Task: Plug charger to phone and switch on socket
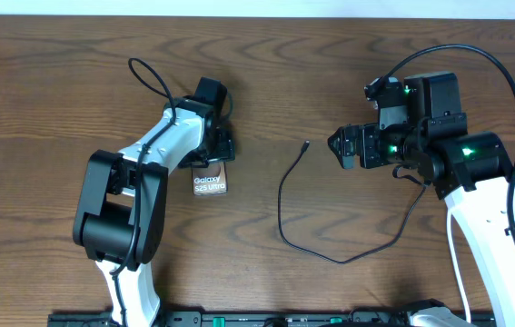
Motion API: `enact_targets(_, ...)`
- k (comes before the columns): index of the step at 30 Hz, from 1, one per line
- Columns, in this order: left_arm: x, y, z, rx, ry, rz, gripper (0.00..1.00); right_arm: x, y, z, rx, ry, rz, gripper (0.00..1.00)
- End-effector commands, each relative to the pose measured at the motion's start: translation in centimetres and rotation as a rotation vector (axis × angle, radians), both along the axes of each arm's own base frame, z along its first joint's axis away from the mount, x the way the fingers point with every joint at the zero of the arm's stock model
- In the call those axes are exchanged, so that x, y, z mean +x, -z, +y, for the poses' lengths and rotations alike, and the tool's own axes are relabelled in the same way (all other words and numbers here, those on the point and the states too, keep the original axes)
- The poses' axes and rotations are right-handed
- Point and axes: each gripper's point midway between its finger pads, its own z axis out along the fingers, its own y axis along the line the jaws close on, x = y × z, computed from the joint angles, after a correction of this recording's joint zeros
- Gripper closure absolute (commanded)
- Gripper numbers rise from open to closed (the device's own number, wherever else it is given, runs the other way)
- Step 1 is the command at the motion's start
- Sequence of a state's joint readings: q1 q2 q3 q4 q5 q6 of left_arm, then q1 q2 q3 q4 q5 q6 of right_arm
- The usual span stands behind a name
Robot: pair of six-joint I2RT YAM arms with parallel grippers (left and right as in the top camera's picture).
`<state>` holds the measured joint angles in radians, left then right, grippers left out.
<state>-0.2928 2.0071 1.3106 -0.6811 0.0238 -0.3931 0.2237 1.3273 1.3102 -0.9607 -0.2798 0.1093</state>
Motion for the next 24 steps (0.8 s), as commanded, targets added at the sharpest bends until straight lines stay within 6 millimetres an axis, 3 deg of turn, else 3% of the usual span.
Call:
enact_targets(1, -1.0, 1.4, 0.4, 0.016, -0.006, 0.049, 0.26, 0.2, -0.8, 0.0, -0.004, -0.005, -0.022, 0.01)
enact_targets(5, -0.7, 0.3, 0.1, -0.02, -0.011, 0.037, 0.29, 0.1, -0.8, 0.2, 0.008, -0.013, -0.019, 0.01)
enact_targets(14, 0.4, -4.3, 0.2, -0.227, -0.072, -0.027, 0.32, 0.1, -0.9, 0.4, 0.017, -0.019, -0.017, 0.01)
enact_targets(20, 0.2, -5.8, 0.0, -0.409, -0.127, 0.005, 0.36, 0.0, -0.9, 0.5, 0.024, -0.024, -0.016, 0.01)
enact_targets(24, 0.2, -5.7, 1.0, -0.402, -0.148, 0.01, 0.36, -0.1, -1.0, 0.7, 0.036, -0.032, -0.013, 0.01)
